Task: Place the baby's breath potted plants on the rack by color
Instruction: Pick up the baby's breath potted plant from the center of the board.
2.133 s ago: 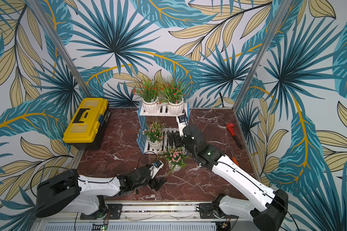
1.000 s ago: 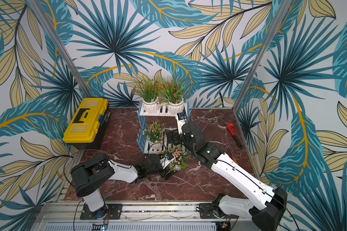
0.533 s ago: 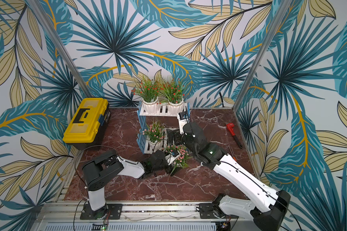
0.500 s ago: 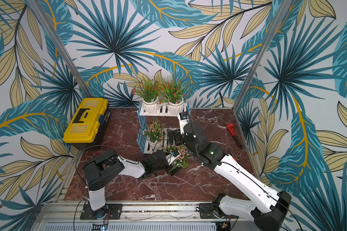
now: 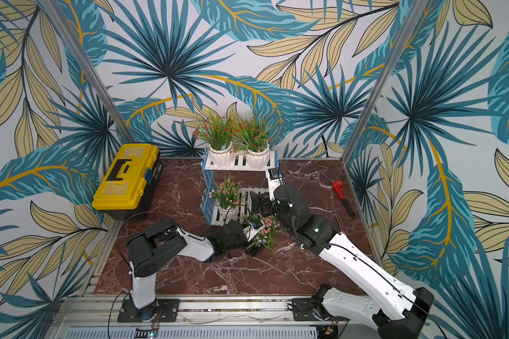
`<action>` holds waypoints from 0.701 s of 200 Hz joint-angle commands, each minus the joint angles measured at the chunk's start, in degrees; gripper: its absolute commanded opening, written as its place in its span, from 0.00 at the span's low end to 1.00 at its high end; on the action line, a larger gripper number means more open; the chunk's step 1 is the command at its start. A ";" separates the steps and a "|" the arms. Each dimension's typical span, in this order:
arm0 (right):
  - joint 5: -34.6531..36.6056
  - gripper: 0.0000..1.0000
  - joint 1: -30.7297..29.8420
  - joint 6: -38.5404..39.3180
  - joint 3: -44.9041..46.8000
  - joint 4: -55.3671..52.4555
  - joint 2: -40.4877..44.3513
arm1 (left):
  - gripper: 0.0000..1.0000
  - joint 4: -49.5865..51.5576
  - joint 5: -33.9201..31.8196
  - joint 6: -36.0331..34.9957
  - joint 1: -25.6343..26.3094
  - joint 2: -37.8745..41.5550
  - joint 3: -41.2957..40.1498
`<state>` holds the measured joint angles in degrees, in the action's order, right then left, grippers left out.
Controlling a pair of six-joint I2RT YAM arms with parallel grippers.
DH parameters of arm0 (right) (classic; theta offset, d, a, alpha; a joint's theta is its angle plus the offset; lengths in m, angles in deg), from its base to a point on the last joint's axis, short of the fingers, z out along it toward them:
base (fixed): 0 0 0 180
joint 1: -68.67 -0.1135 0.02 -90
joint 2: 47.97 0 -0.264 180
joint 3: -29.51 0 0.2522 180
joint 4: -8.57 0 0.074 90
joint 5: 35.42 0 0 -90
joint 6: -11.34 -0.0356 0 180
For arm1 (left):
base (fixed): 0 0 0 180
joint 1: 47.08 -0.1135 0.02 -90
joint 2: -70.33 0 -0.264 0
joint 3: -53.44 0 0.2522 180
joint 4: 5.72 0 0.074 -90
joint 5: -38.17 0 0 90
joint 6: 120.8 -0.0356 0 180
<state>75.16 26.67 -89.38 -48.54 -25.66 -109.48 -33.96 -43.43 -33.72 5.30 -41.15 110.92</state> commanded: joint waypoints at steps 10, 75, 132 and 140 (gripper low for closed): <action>0.43 1.00 -0.20 0.42 0.79 0.19 0.21 | 0.61 0.18 -1.60 0.48 -0.27 2.55 -3.00; 0.87 0.99 -0.21 0.80 0.05 -1.06 1.79 | 0.58 0.27 -6.95 5.09 -0.02 12.73 -5.47; 0.71 0.99 -0.19 0.40 0.40 -1.59 3.21 | 0.58 1.73 -14.39 8.54 -0.09 12.40 0.28; 0.54 1.00 -0.20 0.31 0.52 -1.63 3.21 | 0.58 2.54 -15.79 8.59 -0.17 11.46 1.67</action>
<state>75.16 26.67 -89.36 -48.52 -26.51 -106.88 -29.28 -53.30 -26.97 5.33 -29.10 107.45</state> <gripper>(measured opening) 0.995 0.942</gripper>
